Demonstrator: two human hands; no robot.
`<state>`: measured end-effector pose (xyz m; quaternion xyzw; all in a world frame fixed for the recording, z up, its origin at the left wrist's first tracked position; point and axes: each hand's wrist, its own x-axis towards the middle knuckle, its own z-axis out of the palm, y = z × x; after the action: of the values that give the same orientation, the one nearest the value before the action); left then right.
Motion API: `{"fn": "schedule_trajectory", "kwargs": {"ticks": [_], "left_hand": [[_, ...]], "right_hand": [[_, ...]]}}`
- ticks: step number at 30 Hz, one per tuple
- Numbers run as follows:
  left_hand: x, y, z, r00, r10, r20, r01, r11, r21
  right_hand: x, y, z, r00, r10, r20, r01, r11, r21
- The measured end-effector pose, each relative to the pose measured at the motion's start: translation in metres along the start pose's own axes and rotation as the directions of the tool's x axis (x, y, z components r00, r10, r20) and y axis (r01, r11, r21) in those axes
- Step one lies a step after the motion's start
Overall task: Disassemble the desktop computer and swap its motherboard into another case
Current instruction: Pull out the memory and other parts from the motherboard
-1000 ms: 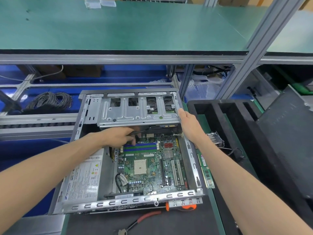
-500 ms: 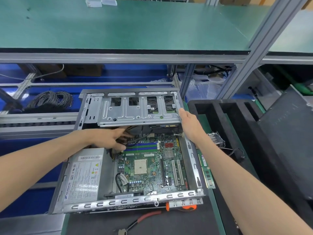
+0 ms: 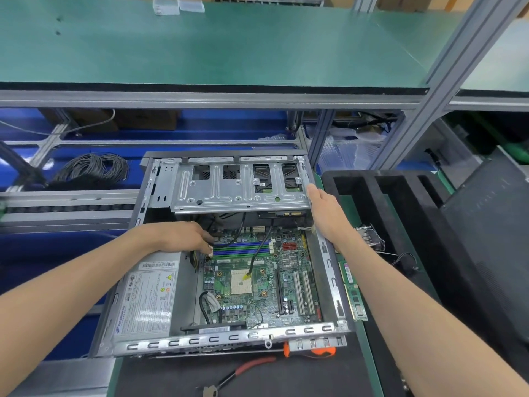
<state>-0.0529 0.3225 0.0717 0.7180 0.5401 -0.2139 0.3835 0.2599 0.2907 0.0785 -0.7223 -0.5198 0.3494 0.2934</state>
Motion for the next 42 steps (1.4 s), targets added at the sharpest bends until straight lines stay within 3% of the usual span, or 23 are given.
{"fn": "schedule_trajectory", "kwargs": {"ticks": [8,17,24,30,34,38,42], "left_hand": [[0.020,-0.016,0.001,0.983,-0.132,-0.125,0.135,0.991,0.014],[0.015,0.006,0.001,0.976,-0.213,-0.049,0.218,0.963,0.157],[0.012,0.019,0.001,0.981,-0.192,0.007,0.182,0.941,0.285],[0.012,0.022,0.007,0.976,-0.170,-0.138,0.202,0.944,0.262],[0.008,0.028,0.002,0.980,-0.189,-0.063,0.200,0.942,0.270],[0.005,0.028,0.004,0.976,-0.189,-0.105,0.208,0.954,0.215],[-0.001,0.029,-0.003,0.980,-0.193,-0.049,0.199,0.959,0.201]], "right_hand": [[-0.001,0.000,0.000,1.000,-0.004,0.005,0.004,1.000,0.003],[-0.003,-0.003,-0.001,1.000,0.003,0.008,-0.003,1.000,0.007],[-0.003,-0.005,-0.002,1.000,0.022,0.010,-0.022,1.000,-0.007],[-0.003,-0.004,-0.003,1.000,0.013,0.016,-0.013,1.000,-0.020],[-0.003,-0.004,-0.003,1.000,0.010,0.026,-0.010,1.000,-0.005],[-0.003,-0.004,-0.003,1.000,0.003,0.026,-0.003,1.000,0.008],[-0.003,-0.003,-0.002,1.000,0.000,0.025,0.000,1.000,-0.001]]}}
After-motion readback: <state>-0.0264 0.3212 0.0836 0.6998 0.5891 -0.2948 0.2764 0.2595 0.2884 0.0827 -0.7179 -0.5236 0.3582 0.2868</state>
